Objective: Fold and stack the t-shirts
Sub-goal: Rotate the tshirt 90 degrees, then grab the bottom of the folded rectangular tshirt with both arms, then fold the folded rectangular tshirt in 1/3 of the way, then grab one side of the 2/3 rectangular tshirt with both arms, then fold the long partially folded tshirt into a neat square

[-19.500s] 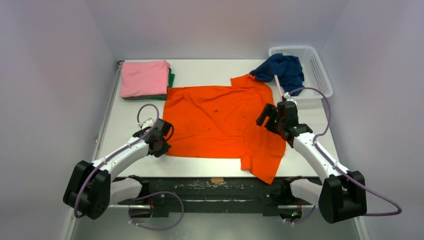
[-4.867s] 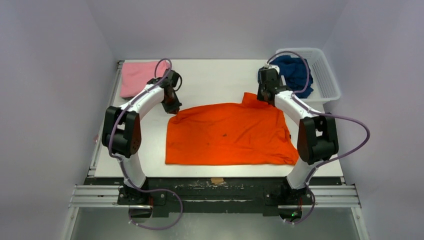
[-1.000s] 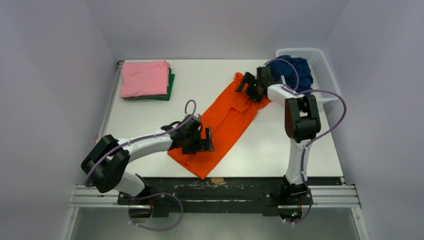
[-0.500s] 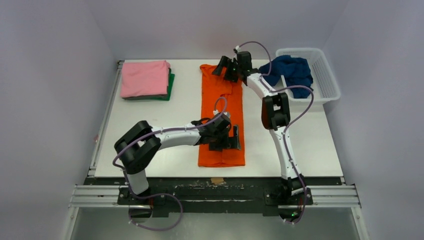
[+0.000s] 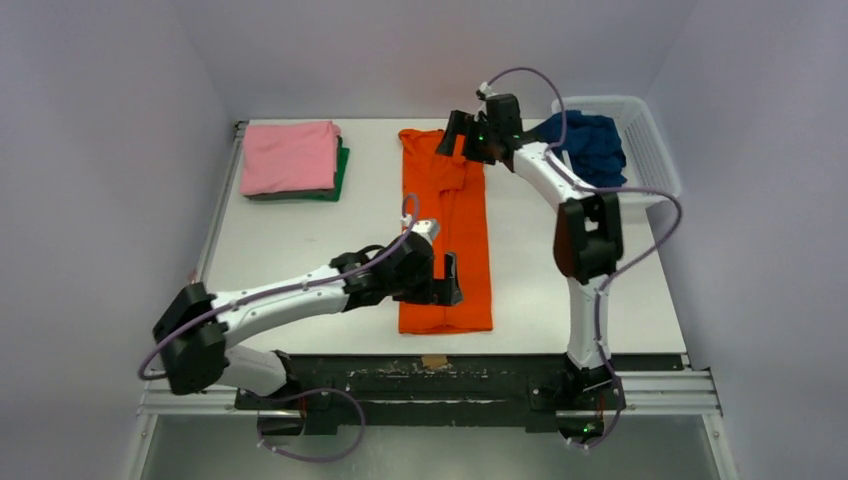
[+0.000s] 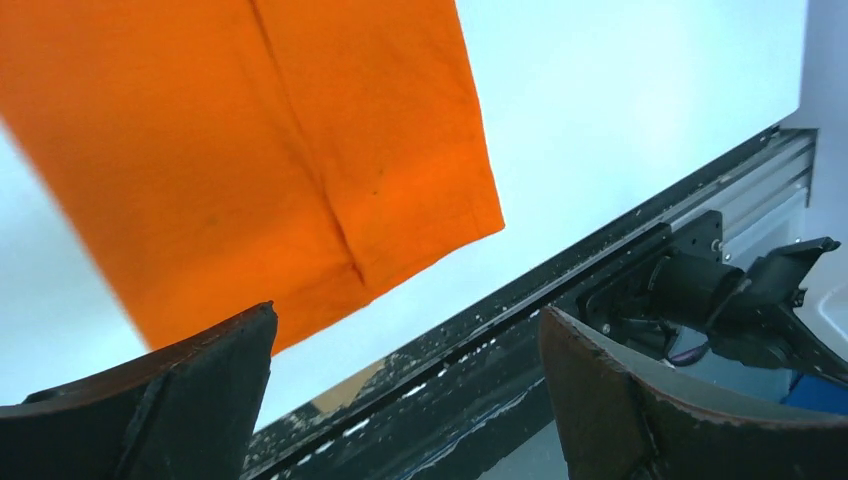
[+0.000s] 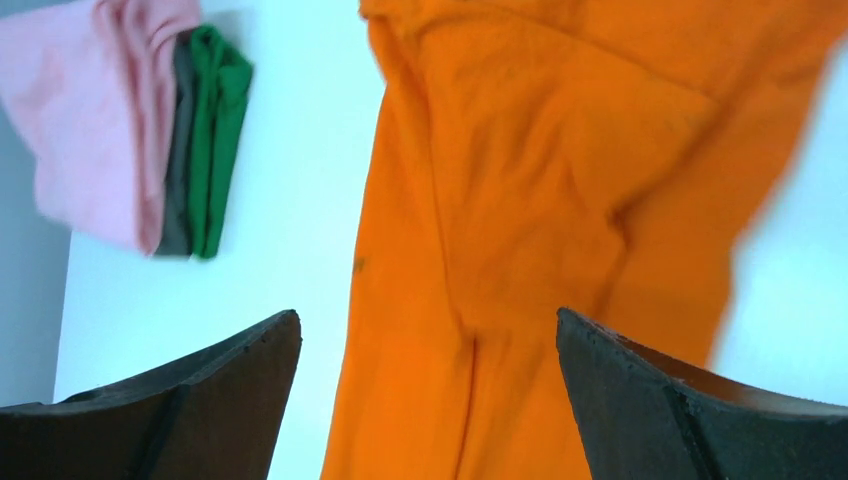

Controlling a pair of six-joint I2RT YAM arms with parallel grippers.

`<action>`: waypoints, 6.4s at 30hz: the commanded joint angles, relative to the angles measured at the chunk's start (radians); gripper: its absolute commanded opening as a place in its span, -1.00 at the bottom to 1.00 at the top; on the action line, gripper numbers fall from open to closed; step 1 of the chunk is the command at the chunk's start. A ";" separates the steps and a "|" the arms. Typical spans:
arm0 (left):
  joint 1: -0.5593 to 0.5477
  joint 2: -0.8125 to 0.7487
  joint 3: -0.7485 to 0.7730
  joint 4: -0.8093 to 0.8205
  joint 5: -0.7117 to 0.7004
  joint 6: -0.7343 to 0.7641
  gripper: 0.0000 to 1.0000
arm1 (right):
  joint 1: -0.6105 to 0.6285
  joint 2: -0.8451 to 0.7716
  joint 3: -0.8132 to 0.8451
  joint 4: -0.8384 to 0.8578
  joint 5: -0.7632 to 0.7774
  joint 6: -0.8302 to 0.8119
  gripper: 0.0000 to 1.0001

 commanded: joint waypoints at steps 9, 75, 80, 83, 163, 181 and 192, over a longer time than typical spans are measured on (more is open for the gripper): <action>0.001 -0.365 -0.355 -0.136 -0.148 -0.033 0.83 | 0.085 -1.015 -1.225 0.194 0.244 0.129 0.86; 0.423 0.150 0.230 -0.039 0.165 0.280 -1.00 | 0.074 -0.864 -1.086 0.157 0.149 0.189 -1.00; 0.499 0.252 0.336 -0.043 0.186 0.297 -1.00 | 0.009 -0.724 -0.980 0.181 0.114 0.187 -1.00; 0.536 0.327 0.400 -0.058 0.221 0.310 -1.00 | -0.020 -0.642 -0.923 0.183 0.091 0.180 -1.00; 0.316 -0.307 -0.366 -0.008 0.194 0.075 -1.00 | 0.102 -1.373 -1.579 -0.047 -0.112 0.147 -1.00; 0.350 -0.365 -0.102 -0.139 -0.021 0.119 -1.00 | 0.105 -1.356 -1.287 -0.001 0.143 0.209 -1.00; 0.519 0.007 0.232 -0.155 0.023 0.219 -1.00 | -0.058 -0.960 -1.046 0.201 0.074 0.164 -1.00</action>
